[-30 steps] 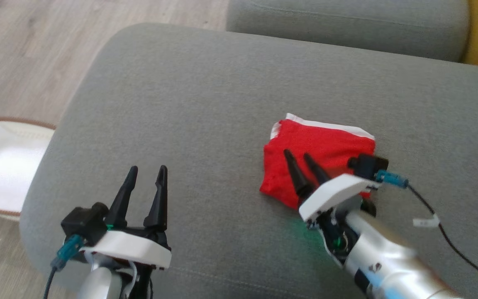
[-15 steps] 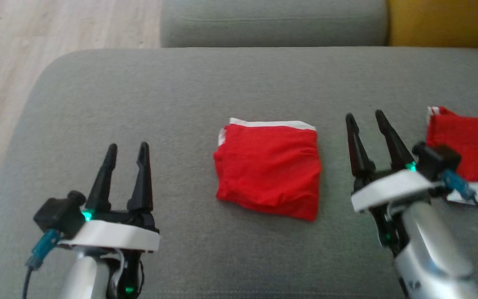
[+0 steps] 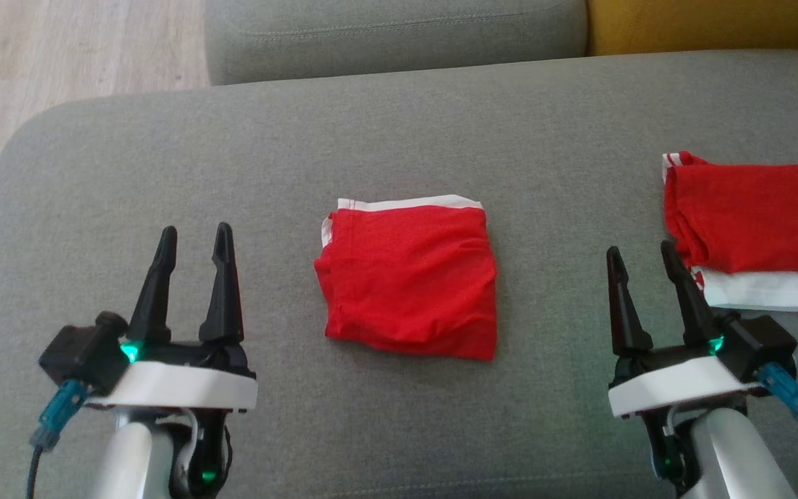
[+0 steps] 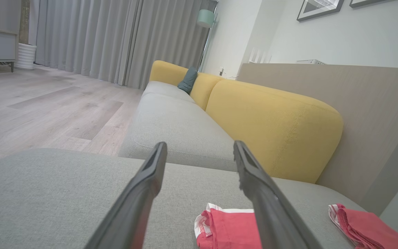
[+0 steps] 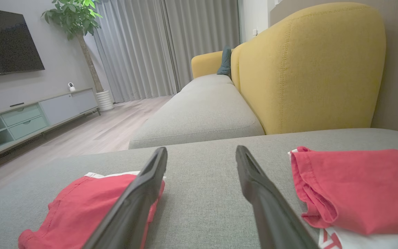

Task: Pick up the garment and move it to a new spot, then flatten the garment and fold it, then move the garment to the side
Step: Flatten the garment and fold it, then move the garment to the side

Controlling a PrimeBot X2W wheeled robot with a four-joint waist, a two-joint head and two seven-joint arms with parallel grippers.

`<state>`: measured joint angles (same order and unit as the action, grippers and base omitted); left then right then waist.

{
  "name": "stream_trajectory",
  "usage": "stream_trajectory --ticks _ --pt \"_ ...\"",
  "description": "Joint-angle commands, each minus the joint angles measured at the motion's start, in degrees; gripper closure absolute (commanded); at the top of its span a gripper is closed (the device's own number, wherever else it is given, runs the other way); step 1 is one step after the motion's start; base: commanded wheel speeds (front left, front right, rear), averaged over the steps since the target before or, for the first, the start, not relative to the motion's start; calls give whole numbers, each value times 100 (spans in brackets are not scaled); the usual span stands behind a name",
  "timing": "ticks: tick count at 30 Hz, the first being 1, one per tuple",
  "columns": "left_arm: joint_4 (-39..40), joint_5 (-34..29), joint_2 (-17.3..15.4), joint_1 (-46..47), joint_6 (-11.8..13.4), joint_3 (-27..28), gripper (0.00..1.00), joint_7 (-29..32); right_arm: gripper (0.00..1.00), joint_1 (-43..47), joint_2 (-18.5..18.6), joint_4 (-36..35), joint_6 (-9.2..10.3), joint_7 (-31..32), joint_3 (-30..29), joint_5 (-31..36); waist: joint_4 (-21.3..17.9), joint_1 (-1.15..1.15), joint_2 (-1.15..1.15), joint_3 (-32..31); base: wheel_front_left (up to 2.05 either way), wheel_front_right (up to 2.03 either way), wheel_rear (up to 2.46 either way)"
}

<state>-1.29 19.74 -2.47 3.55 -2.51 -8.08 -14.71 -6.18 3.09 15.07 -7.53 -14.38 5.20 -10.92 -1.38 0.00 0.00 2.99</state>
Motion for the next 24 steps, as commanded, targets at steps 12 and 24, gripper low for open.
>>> stream_trajectory --ticks 12,24 --pt "231 -53 -41 35 20 191 0 -29 0 -69 -21 -243 4 -62 153 7 15 0 0 -38 0 0 0" --pt "181 -54 -41 126 -43 51 0 -29 0 -185 -21 65 4 -62 283 -248 387 0 0 247 0 0 0"
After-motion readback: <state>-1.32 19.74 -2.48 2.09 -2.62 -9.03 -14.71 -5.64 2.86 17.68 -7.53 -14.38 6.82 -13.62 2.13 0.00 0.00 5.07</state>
